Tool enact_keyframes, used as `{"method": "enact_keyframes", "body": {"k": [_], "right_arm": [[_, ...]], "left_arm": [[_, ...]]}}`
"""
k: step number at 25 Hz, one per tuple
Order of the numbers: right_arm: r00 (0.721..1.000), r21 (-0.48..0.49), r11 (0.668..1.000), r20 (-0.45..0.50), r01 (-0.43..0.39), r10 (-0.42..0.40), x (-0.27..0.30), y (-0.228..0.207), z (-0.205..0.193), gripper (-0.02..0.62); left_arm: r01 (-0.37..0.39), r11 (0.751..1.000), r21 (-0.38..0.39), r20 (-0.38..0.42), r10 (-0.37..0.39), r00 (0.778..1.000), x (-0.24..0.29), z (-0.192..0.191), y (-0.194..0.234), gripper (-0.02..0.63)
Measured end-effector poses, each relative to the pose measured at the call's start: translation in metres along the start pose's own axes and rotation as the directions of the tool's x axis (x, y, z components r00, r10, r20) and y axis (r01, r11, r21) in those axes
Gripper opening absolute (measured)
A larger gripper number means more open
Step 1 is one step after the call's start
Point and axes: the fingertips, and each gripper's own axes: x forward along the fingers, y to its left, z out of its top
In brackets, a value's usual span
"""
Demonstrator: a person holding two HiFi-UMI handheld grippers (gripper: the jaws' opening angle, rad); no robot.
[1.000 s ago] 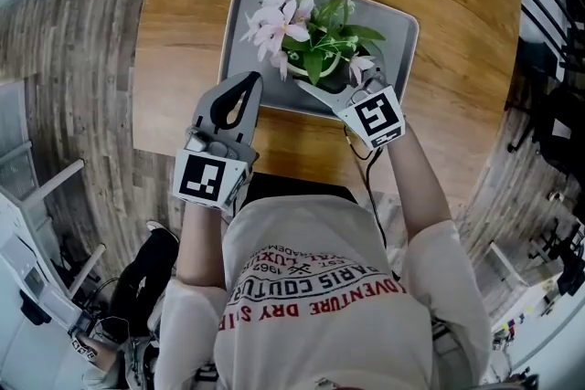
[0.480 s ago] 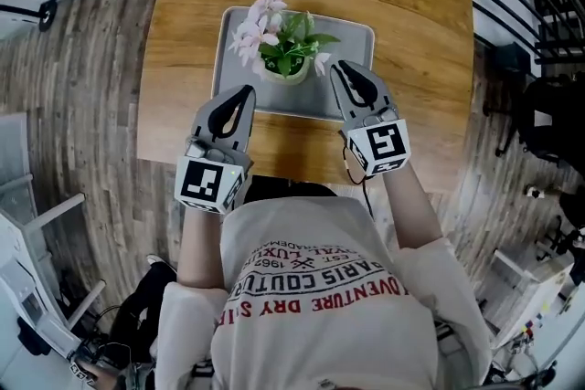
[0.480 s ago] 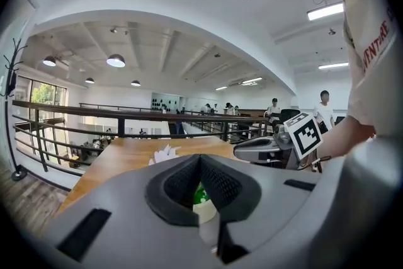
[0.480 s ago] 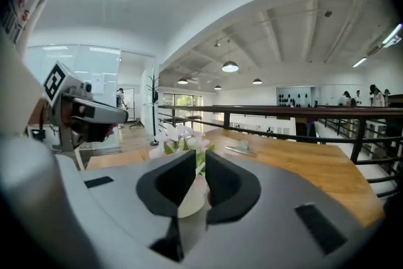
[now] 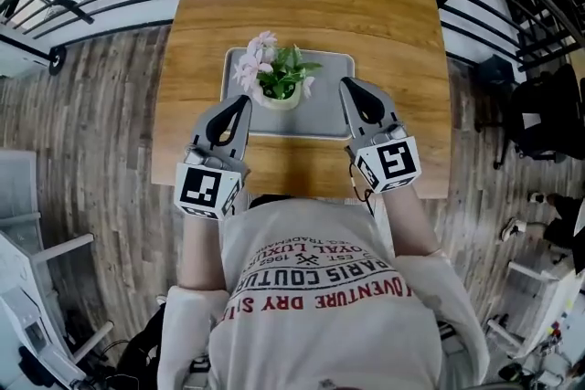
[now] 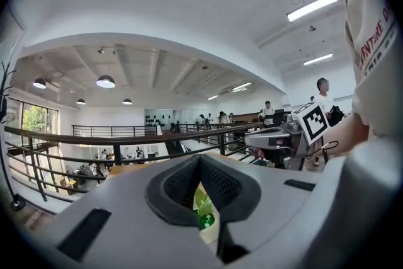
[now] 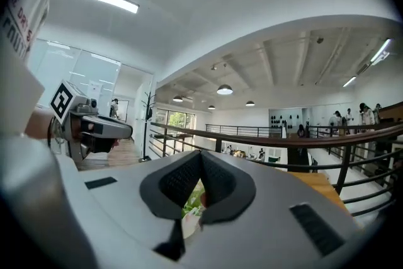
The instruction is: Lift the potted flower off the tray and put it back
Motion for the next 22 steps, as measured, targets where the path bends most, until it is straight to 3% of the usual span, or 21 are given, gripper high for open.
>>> {"method": "enact_keyframes", "body": {"k": [5,9,22], "right_arm": [[0.999,-0.018,0.999,0.038,0.038,-0.037,-0.006,0.002,0.031,0.026],[0.998,-0.044,0.998,0.059,0.041,-0.038,-0.007,0.004,0.046,0.026],[0.998,-0.027,0.998,0.043,0.055,-0.054,-0.005,0.002,0.04,0.026]], "left_arm": [[-0.044,0.999,0.021,0.03,0.044,0.999,-0.001,0.023,0.012,0.012],[-0.024,1.0,0.011,0.061,0.023,0.998,-0.002,0.033,0.011,0.012],[0.005,1.0,0.012,0.059,-0.006,0.998,-0.001,0.034,0.005,0.012]]}}
